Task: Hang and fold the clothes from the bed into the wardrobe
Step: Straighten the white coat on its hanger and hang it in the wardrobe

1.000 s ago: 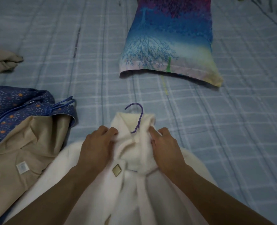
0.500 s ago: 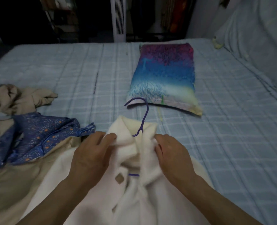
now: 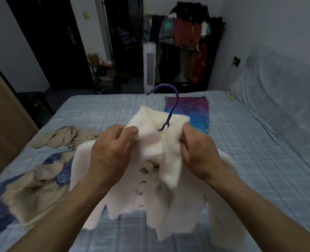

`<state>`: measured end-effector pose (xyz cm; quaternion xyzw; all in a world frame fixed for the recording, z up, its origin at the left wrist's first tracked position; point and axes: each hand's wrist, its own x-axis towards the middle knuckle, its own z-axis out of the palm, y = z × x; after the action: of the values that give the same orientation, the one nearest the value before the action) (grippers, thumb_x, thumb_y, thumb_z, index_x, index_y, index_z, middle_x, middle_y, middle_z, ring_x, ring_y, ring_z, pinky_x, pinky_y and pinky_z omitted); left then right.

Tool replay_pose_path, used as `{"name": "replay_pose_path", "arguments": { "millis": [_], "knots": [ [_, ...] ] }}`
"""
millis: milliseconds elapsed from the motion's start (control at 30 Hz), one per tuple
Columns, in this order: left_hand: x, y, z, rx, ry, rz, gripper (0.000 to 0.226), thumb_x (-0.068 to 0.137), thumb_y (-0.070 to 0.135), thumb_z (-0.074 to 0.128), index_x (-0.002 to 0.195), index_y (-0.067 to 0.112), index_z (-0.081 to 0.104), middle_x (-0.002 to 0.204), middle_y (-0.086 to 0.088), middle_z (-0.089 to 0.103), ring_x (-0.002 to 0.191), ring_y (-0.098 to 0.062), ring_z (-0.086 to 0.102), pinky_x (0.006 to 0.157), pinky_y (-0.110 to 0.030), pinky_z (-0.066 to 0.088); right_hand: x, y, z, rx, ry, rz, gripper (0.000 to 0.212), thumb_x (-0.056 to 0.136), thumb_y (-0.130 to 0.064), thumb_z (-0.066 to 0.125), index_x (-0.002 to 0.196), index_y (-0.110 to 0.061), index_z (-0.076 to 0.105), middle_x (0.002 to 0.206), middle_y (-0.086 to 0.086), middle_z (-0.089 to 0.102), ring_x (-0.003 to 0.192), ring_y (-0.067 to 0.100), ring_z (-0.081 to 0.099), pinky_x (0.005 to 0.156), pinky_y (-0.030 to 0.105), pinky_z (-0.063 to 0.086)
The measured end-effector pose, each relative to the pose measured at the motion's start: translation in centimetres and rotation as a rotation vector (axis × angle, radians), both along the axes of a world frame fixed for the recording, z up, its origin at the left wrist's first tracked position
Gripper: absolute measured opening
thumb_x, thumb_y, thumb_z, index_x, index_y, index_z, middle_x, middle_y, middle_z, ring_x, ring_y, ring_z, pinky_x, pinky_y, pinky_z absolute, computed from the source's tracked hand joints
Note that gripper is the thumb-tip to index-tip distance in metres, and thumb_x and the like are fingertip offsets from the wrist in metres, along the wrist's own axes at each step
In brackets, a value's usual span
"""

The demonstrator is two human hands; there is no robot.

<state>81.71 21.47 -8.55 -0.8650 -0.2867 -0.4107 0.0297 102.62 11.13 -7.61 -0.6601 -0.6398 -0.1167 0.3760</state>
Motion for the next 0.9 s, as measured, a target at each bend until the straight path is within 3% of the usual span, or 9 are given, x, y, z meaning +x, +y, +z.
{"name": "replay_pose_path", "arguments": {
  "millis": [167,267,367,467,567,733,833,900],
  "knots": [
    [-4.2,-6.0,6.9,0.046,-0.016,0.125,0.024,0.087,0.018,0.053,0.111,0.022,0.052,0.1,-0.008,0.06,0.082,-0.032,0.058,0.067,-0.039,0.048,-3.0,-4.1,6.4,0.143,-0.004,0.164,0.019,0.084,-0.036,0.049,0.082,-0.017,0.049,0.07,0.004,0.06,0.06,0.03,0.055,0.054,0.038,0.042],
    [-6.6,-10.1,10.4,0.097,-0.04,0.213,0.025,0.088,0.021,0.053,0.113,0.021,0.053,0.103,-0.008,0.06,0.085,-0.033,0.059,0.069,-0.041,0.05,-5.1,-6.7,10.1,0.279,0.092,0.231,0.025,0.081,-0.037,0.059,0.096,-0.02,0.051,0.077,-0.005,0.063,0.068,0.025,0.063,0.059,0.037,0.047],
    [-9.2,-14.2,13.4,0.167,-0.061,0.319,0.026,0.088,0.019,0.058,0.113,0.019,0.056,0.103,-0.007,0.061,0.086,-0.032,0.06,0.07,-0.04,0.049,-7.1,-9.0,13.3,0.326,0.233,0.317,0.048,0.078,-0.026,0.075,0.111,-0.027,0.04,0.073,-0.017,0.058,0.068,0.023,0.065,0.06,0.035,0.049],
    [-12.1,-17.7,15.3,0.197,-0.113,0.406,0.03,0.09,0.018,0.06,0.12,0.018,0.057,0.108,-0.007,0.063,0.095,-0.03,0.059,0.079,-0.038,0.045,-9.6,-10.4,15.9,0.332,0.122,0.394,0.047,0.081,-0.028,0.069,0.125,-0.023,0.053,0.09,-0.003,0.069,0.079,0.024,0.067,0.069,0.038,0.053],
    [-15.5,-20.5,16.3,0.199,-0.1,0.496,0.04,0.095,0.023,0.056,0.134,0.013,0.051,0.116,-0.008,0.063,0.104,-0.025,0.055,0.087,-0.033,0.041,-12.8,-11.1,17.2,0.307,0.017,0.42,0.032,0.086,-0.026,0.065,0.117,-0.016,0.062,0.1,0.005,0.063,0.082,0.03,0.064,0.069,0.04,0.053],
    [-22.1,-24.6,16.5,0.197,-0.027,0.652,0.039,0.095,0.028,0.044,0.126,0.008,0.058,0.106,-0.009,0.065,0.095,-0.03,0.06,0.084,-0.038,0.046,-20.0,-11.5,17.2,0.258,-0.179,0.424,0.019,0.09,-0.029,0.06,0.093,-0.01,0.057,0.097,0.007,0.048,0.063,0.025,0.053,0.053,0.031,0.036],
    [-26.9,-26.7,16.1,0.228,-0.002,0.745,0.037,0.094,0.026,0.046,0.124,0.008,0.06,0.103,-0.008,0.064,0.091,-0.029,0.059,0.079,-0.039,0.046,-25.4,-11.4,16.8,0.239,-0.219,0.5,0.012,0.087,-0.017,0.063,0.089,-0.01,0.054,0.099,0.006,0.048,0.07,0.021,0.05,0.051,0.031,0.036],
    [-30.4,-27.8,16.0,0.273,0.021,0.814,0.035,0.094,0.022,0.049,0.124,0.008,0.061,0.103,-0.008,0.064,0.09,-0.031,0.059,0.075,-0.042,0.046,-29.3,-11.3,16.7,0.215,-0.247,0.565,0.009,0.085,-0.013,0.063,0.088,-0.011,0.055,0.095,0.008,0.053,0.077,0.028,0.055,0.057,0.037,0.041]
  ]
}}
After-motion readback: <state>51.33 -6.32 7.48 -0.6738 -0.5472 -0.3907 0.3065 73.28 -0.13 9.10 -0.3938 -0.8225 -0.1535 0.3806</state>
